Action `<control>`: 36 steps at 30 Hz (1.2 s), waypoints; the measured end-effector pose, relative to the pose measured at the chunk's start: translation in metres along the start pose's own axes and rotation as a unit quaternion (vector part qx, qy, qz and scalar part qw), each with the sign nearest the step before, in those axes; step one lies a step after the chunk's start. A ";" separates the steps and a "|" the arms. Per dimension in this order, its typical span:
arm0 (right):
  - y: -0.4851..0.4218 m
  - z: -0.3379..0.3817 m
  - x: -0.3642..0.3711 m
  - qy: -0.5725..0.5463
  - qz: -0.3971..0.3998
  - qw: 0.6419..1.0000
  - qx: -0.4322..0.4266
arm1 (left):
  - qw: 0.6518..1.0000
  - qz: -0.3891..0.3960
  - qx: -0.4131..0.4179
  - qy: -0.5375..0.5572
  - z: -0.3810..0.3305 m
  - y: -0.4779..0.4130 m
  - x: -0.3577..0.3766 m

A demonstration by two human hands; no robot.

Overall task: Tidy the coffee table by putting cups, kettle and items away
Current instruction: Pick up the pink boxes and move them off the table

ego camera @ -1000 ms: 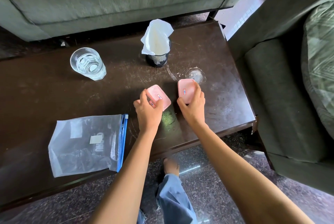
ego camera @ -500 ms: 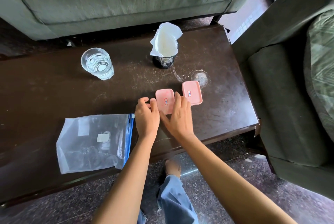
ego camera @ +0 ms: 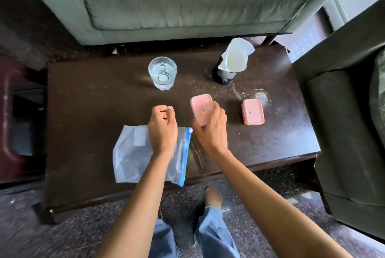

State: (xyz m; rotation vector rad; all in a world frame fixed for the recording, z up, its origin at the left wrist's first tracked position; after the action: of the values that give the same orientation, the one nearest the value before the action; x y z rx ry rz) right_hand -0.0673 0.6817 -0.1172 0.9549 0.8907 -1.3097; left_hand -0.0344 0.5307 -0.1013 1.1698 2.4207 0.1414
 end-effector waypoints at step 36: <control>0.007 0.615 0.129 -0.058 0.190 0.841 -0.503 | 0.981 -0.123 -0.128 0.077 0.094 -0.144 -0.343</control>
State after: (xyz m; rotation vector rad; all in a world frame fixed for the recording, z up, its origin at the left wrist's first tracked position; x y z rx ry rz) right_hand -0.0535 0.0620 -0.0125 0.1780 1.0447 -0.4044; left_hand 0.0882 0.1671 -0.1064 0.7654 2.5624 0.4666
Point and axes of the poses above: each hand's wrist, its own y-axis away from the middle knuckle, its own x-axis out of the palm, z = x × y, the point moved 4 cm from there along -y, towards the middle knuckle, and after that the axes turned 12 degrees about y, right-handed, at the moved point
